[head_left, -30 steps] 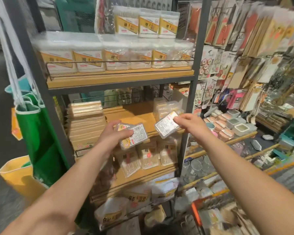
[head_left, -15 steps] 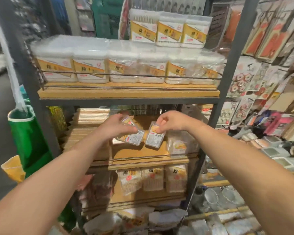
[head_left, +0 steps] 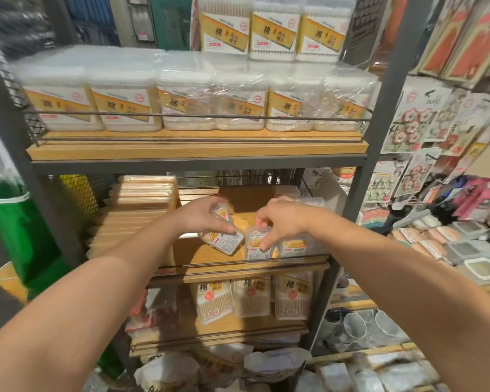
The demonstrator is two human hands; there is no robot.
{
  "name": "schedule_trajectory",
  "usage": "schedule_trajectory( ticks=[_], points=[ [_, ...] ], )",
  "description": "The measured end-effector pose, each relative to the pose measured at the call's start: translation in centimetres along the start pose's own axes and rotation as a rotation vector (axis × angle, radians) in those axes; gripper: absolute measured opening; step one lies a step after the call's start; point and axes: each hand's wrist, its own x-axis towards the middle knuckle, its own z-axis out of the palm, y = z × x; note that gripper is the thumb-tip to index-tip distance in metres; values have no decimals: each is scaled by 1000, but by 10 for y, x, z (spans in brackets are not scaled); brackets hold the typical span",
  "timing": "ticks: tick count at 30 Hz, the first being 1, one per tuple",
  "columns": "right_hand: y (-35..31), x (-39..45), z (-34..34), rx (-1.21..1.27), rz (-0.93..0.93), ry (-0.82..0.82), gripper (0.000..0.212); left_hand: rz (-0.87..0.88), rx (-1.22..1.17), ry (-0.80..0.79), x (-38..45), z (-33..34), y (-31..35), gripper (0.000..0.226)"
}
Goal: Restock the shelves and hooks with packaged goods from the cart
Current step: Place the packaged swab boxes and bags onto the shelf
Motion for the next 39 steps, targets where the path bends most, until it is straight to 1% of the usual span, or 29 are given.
schedule_trajectory(
  ticks=[4, 7, 9, 10, 12, 14, 15, 16, 18, 20, 22, 25, 27, 29, 31, 33, 34, 35, 36, 37, 39],
  points=[
    [0, 4, 3, -8, 15, -21, 59, 38, 76, -47, 4, 8, -1, 85],
    [-4, 4, 2, -34, 22, -43, 74, 54, 79, -13, 4, 10, -4, 84],
    [-7, 1, -4, -3, 24, -40, 75, 50, 71, 15, 5, 8, -7, 81],
    [-8, -1, -8, 57, 16, -23, 74, 44, 59, 38, 4, 5, -8, 78],
    [-10, -4, -18, 270, 1, 13, 69, 33, 32, 92, 3, -2, -10, 72],
    [-14, -6, -27, 511, 35, 65, 58, 38, 39, 113, 2, -11, -13, 76],
    [-17, -6, -31, 581, 78, 107, 53, 39, 59, 110, 0, -16, -15, 81],
    [-20, -5, -34, 603, 138, 147, 53, 38, 75, 101, -1, -20, -16, 81],
    [-30, 1, -39, 573, 252, 176, 62, 37, 56, 73, -3, -27, -19, 76],
    [-41, 8, -41, 643, 269, 156, 61, 56, 4, 37, -5, -29, -18, 66],
    [-52, 16, -43, 722, 223, 123, 56, 61, -18, 30, -6, -29, -17, 63],
    [-62, 22, -44, 755, 153, 78, 50, 33, -23, 56, -5, -29, -18, 52],
    [-62, 25, -44, 777, 177, 77, 51, 27, -78, 78, -5, -30, -21, 52],
    [-58, 31, -40, 736, 202, 80, 54, 24, -111, 112, -5, -30, -23, 60],
    [-57, 34, -37, 671, 214, 77, 58, 2, -68, 129, -3, -29, -26, 71],
    [-53, 35, -36, 625, 218, 40, 55, -4, 3, 154, 1, -26, -28, 99],
    [-48, 35, -36, 612, 210, 16, 51, 0, 21, 170, 2, -26, -29, 110],
    [-44, 32, -38, 600, 205, -14, 47, 2, 24, 176, 4, -25, -30, 115],
    [-38, 30, -39, 589, 213, -35, 45, 2, 30, 166, 5, -25, -32, 113],
    [-31, 27, -40, 578, 216, -40, 48, -4, 59, 135, 7, -25, -35, 107],
    [-15, 23, -38, 492, 238, -39, 63, -24, 152, 78, 9, -22, -38, 92]
  ],
)
